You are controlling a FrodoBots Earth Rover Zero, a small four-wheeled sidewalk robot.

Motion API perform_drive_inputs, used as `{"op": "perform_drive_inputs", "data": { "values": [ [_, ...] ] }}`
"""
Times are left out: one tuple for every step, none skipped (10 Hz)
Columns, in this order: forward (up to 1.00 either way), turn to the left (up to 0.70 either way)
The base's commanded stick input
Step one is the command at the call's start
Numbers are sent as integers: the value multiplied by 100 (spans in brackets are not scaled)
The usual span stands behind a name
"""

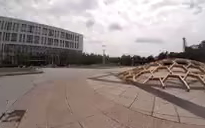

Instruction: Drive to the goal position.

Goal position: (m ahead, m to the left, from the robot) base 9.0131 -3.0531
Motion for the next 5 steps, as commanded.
{"op": "perform_drive_inputs", "data": {
  "values": [
    [100, 40],
    [100, 40],
    [100, 15],
    [100, 3],
    [100, 3]
  ]
}}
